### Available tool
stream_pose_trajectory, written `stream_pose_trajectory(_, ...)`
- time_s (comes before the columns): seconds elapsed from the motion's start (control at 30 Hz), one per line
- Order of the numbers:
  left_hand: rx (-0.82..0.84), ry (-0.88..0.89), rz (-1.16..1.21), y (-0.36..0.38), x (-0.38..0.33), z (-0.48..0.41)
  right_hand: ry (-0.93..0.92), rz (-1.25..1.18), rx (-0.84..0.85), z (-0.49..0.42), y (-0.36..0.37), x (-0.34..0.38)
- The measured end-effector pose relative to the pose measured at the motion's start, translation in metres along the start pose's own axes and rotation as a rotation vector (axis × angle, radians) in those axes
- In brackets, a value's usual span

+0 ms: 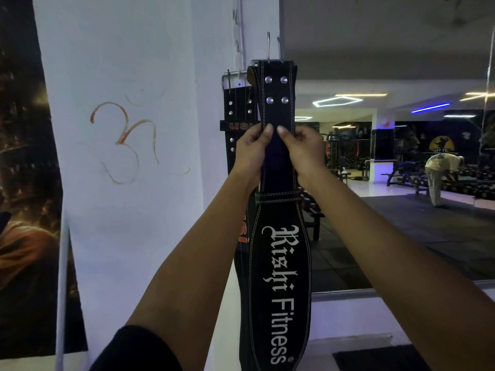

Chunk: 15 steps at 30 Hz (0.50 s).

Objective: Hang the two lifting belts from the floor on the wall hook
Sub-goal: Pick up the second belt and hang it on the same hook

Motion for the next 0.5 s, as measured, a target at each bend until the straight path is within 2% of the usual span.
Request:
stream_pose_trajectory(0.1, 0.068, -0.006, 0.014, 0.0, 0.005, 0.002, 0.092, -0.071, 0.006, -0.017, 0.01, 0.012)
stream_pose_trajectory(0.27, 0.09, -0.023, -0.016, -0.004, 0.002, -0.001, 0.275, -0.176, 0.017, -0.033, 0.025, 0.021)
stream_pose_trajectory(0.37, -0.014, -0.029, -0.013, -0.007, -0.012, -0.014, 0.333, -0.149, 0.038, -0.028, 0.034, 0.005)
stream_pose_trajectory(0.5, -0.202, -0.023, -0.038, -0.016, -0.028, -0.03, 0.321, -0.121, 0.064, -0.015, 0.045, -0.013)
Point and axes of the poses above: each hand's wrist, its own z-axis away from the middle knuckle, its own y-axis out of the palm, x = y × z, the point moved 8 cm from there along -z, towards the middle knuckle, and after that the axes turned 12 degrees about -x, right-handed, at the moved point
